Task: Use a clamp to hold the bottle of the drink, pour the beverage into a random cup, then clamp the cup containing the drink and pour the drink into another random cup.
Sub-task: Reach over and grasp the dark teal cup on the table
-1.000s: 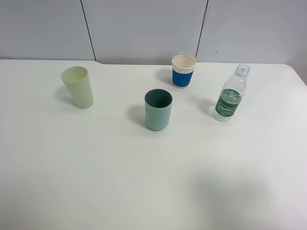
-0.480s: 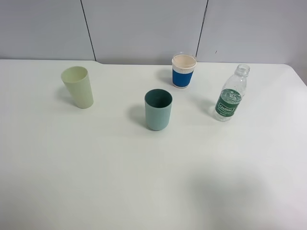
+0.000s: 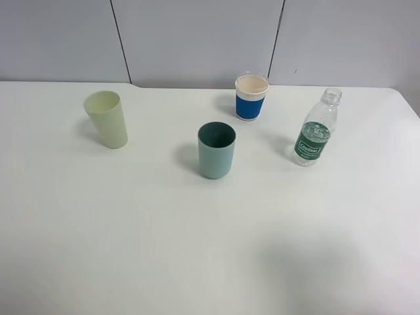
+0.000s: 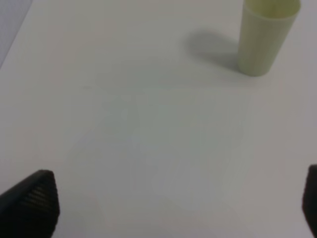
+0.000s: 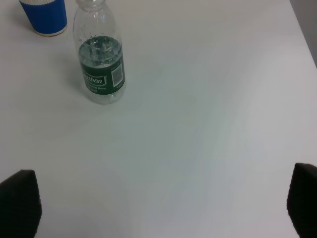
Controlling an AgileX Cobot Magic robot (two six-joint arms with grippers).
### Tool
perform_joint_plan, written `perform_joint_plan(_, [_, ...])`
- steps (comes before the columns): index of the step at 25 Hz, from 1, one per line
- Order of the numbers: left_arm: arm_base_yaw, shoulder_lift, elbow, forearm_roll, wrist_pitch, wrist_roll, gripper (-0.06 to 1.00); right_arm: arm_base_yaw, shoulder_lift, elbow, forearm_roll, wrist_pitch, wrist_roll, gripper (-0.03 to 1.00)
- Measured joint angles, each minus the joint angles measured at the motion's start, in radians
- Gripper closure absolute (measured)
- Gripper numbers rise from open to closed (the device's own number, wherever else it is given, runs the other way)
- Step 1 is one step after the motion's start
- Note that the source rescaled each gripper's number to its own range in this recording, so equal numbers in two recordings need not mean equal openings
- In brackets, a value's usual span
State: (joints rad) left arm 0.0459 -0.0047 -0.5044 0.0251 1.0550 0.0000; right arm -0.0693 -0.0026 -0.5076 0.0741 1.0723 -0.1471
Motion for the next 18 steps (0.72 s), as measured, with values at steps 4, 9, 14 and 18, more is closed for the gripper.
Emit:
perform_joint_plan(4, [0.0,0.0,0.0,0.0,0.0,0.0,-0.06,0.0,0.0,0.0,0.0,0.0,0.0,-0.03])
perform_joint_plan(9, [0.0,0.0,0.0,0.0,0.0,0.0,-0.06,0.0,0.0,0.0,0.0,0.0,0.0,-0.03])
perform_joint_plan(14, [0.0,0.0,0.0,0.0,0.0,0.0,-0.06,0.0,0.0,0.0,0.0,0.0,0.0,-0.02])
perform_joint_plan(18, [0.0,0.0,0.0,0.0,0.0,0.0,-0.06,0.0,0.0,0.0,0.0,0.0,0.0,-0.02])
